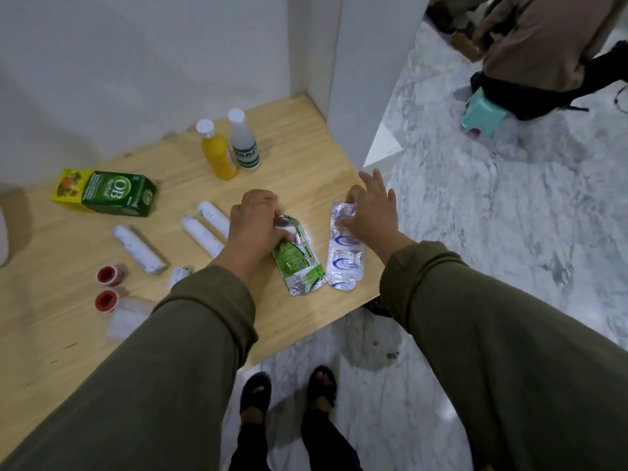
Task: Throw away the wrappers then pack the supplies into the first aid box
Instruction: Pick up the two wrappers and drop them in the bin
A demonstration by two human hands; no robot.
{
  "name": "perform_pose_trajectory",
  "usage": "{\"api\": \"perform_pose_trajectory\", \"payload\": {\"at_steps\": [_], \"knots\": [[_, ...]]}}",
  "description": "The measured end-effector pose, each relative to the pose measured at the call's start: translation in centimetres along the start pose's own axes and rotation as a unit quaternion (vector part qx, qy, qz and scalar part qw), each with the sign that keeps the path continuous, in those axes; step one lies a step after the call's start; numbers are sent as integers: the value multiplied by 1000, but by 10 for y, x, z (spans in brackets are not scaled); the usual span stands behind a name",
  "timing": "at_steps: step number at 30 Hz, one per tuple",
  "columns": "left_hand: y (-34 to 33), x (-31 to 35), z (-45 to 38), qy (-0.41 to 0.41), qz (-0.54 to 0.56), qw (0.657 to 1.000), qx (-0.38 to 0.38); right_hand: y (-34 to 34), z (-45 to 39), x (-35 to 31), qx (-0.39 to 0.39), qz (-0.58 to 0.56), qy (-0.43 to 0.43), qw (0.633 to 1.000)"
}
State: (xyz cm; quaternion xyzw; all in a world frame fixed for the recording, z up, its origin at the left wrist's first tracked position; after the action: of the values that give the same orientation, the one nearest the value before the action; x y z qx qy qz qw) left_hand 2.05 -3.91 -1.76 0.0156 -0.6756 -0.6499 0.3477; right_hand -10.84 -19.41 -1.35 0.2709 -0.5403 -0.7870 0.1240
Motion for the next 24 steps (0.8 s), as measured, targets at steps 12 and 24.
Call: {"api": "perform_pose_trajectory", "payload": {"at_steps": [12,24], "knots": [[19,66,-45,-107,168,979,39,63,40,58,91,-107,-190,972],[-24,220,-115,-260,191,947,3,116,81,192,230,-212,-353,882]]}}
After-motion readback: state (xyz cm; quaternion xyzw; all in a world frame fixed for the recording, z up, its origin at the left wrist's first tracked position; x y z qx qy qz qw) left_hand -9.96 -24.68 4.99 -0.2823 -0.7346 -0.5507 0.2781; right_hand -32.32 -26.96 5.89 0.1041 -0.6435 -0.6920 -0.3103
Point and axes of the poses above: each hand's wrist, its own z-axis away from the middle knuckle, its own y-axis out of the back of the hand, x = y × z, the point moved 3 cm from there along -z, towards the middle knuckle, and after that the axes turned 14 degrees about -y, right-handed, at the moved point
